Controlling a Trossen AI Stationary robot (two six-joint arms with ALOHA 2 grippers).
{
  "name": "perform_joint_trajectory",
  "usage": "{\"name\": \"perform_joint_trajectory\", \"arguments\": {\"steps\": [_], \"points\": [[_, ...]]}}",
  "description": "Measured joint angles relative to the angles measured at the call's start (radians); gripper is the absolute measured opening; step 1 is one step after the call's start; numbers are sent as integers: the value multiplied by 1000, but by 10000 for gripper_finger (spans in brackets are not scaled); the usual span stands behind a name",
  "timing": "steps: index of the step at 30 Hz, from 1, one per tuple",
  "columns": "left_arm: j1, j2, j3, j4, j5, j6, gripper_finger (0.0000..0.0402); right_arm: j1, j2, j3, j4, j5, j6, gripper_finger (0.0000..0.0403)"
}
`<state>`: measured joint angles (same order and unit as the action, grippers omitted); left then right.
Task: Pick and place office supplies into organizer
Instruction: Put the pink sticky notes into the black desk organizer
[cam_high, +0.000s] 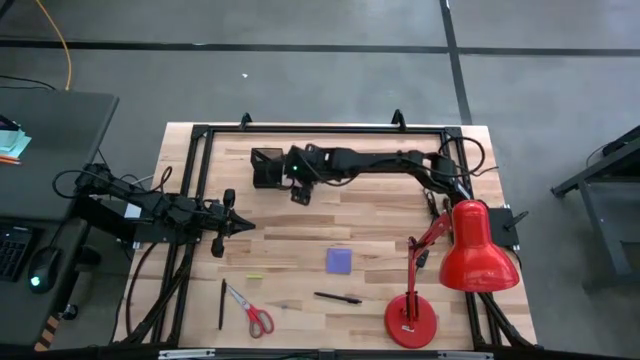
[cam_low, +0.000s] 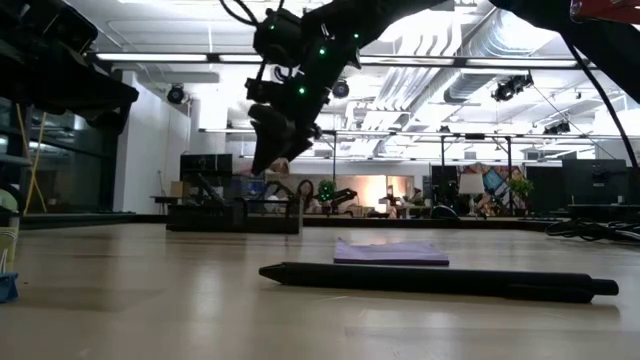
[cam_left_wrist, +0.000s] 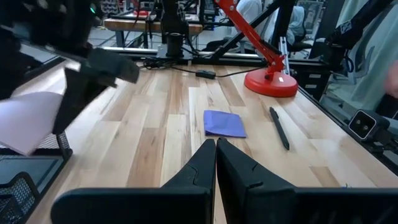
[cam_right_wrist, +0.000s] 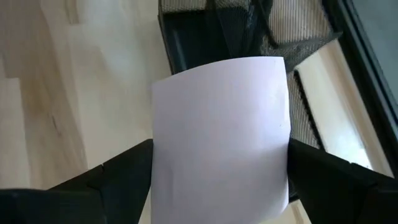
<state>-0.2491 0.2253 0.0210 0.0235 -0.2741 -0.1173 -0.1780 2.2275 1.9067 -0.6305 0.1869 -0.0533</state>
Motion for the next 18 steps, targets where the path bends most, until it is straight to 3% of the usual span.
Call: {"name": "perform_joint_trajectory", "arguments": {"steps": [5,18], "points": [[0,0,0,0,0,0,1,-49,1,-9,-6,-98,-33,338],[0,0,0,0,0,0,1,-110,10,-10,18,-184,-141,338]]}}
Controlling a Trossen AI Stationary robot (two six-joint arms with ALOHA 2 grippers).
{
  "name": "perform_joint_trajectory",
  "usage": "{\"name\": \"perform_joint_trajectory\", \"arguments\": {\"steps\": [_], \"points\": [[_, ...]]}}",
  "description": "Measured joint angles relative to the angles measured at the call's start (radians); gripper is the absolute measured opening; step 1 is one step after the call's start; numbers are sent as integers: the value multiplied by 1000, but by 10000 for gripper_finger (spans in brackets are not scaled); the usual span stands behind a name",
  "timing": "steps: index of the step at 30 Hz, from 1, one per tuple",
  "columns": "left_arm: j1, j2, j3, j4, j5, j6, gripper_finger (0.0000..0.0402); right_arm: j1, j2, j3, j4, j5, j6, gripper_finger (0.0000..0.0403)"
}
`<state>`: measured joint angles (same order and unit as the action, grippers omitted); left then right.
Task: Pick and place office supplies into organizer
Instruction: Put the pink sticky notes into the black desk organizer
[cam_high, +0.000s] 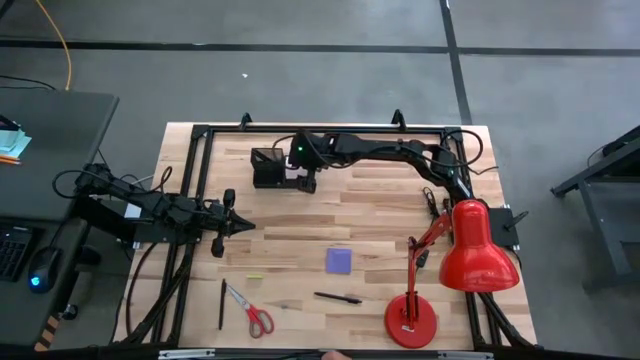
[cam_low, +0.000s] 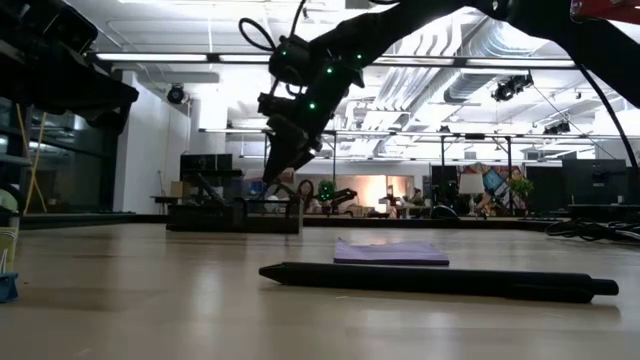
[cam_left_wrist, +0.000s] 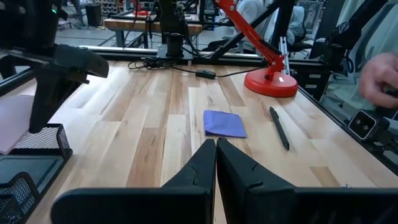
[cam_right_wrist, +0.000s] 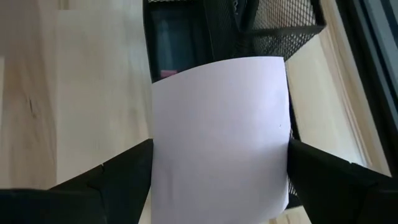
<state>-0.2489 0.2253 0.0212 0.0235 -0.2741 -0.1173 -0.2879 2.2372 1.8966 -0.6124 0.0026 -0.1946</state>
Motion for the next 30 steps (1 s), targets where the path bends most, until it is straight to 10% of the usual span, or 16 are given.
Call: {"name": "perform_joint_trajectory", "arguments": {"steps": [30], "points": [[0,0,0,0,0,0,1,-20,19,-47,98,1,-55,362]]}}
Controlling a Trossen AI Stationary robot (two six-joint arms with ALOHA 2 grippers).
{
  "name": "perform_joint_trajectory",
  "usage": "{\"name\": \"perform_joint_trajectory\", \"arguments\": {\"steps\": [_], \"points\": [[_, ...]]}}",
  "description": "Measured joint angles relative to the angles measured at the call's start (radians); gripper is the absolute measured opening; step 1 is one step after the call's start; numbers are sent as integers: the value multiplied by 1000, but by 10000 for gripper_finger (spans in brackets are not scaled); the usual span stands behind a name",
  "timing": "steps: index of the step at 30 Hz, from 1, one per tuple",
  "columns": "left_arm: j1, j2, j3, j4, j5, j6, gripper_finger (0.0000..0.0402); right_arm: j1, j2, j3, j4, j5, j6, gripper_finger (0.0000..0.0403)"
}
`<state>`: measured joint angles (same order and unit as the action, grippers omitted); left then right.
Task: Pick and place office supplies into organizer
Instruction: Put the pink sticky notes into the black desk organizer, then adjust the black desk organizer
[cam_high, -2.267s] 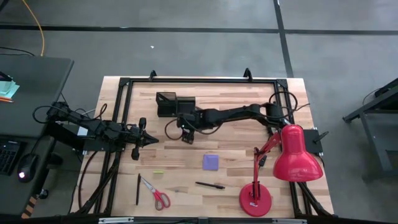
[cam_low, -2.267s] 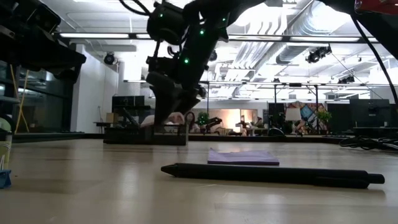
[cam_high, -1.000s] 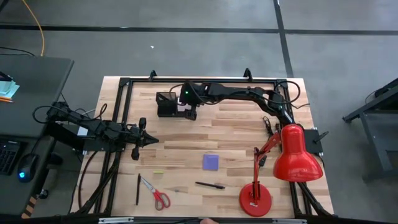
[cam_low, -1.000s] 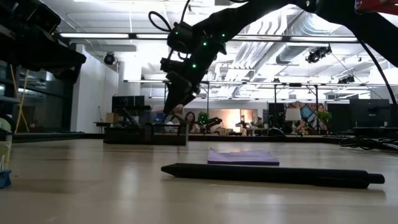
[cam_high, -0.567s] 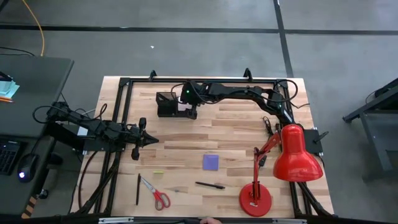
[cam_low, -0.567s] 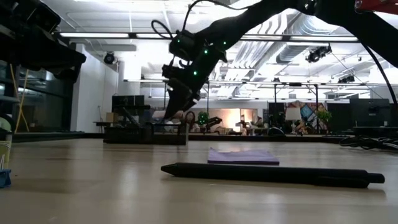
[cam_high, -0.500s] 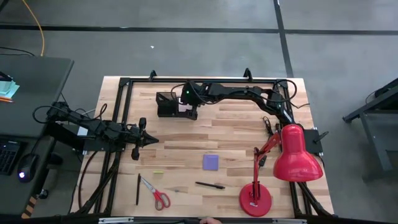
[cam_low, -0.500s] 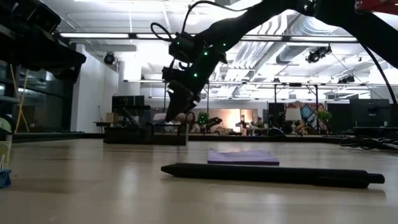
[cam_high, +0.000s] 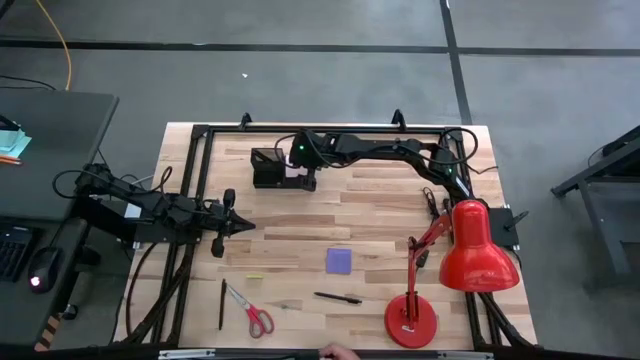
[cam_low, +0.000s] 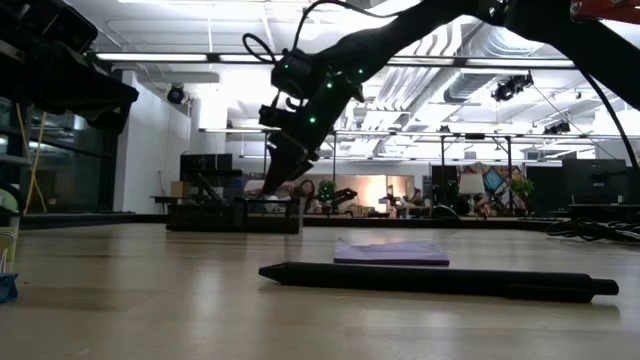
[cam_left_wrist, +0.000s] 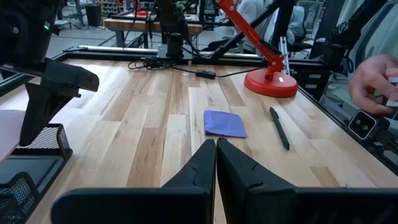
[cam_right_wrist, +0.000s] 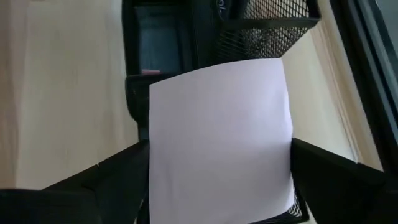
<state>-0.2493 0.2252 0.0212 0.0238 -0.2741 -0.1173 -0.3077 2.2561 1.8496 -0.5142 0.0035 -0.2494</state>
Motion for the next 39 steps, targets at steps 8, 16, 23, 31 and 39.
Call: {"name": "perform_joint_trajectory", "arguments": {"steps": [8,16,23,31,39], "points": [[0,0,0,0,0,0,1,-2,18,-1,-9,26,-7,394],[0,0,0,0,0,0,1,10,18,0,-5,50,23,395],[0,0,0,0,0,0,1,41,17,0,-104,120,149,393],[0,0,0,0,0,0,1,111,-1,0,-243,150,175,393],[0,0,0,0,1,0,1,148,-25,3,-302,189,199,393]]}}
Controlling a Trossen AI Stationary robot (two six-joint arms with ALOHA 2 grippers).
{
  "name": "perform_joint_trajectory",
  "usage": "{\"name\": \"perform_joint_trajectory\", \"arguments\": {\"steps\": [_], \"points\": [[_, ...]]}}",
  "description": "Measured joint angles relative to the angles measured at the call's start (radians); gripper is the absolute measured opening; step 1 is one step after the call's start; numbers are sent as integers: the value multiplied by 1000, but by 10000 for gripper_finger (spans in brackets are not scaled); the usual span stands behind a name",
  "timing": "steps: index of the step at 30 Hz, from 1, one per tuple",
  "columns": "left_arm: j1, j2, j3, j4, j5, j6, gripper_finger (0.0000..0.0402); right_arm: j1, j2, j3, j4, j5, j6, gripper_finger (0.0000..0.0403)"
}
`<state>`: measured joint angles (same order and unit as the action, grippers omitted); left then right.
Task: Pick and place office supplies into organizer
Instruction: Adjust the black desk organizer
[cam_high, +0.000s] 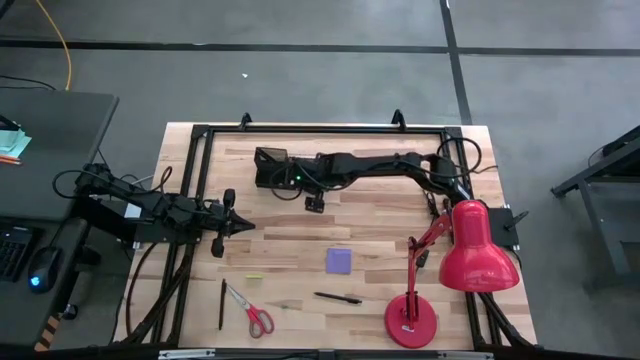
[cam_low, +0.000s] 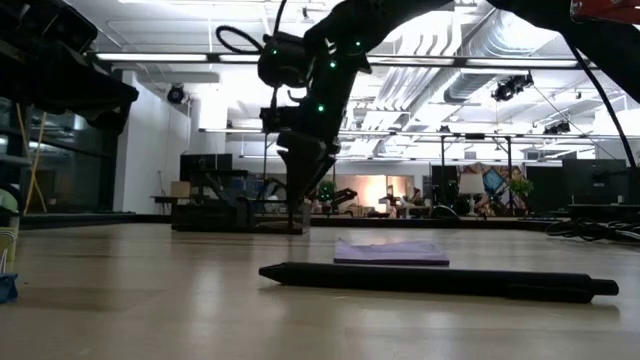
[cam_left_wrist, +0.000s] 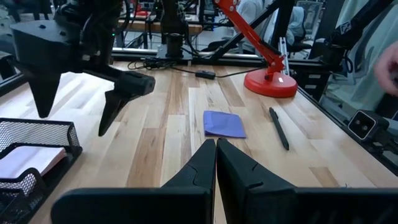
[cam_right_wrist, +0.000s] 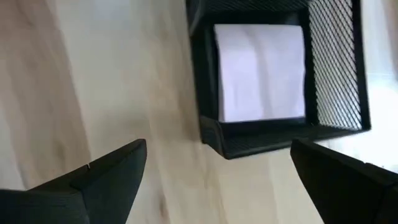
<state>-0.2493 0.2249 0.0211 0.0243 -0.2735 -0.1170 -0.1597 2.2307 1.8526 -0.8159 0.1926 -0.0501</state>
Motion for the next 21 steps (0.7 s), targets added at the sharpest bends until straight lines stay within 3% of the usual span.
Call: {"name": "perform_joint_trajectory", "arguments": {"steps": [10,16,21], "points": [[0,0,0,-1,1,0,1,5,-3,1,-40,-207,21,392],[0,0,0,-1,2,0,1,6,-3,1,-77,-453,-63,392],[0,0,0,-1,2,0,1,3,-5,0,-3,-490,-63,390]]}}
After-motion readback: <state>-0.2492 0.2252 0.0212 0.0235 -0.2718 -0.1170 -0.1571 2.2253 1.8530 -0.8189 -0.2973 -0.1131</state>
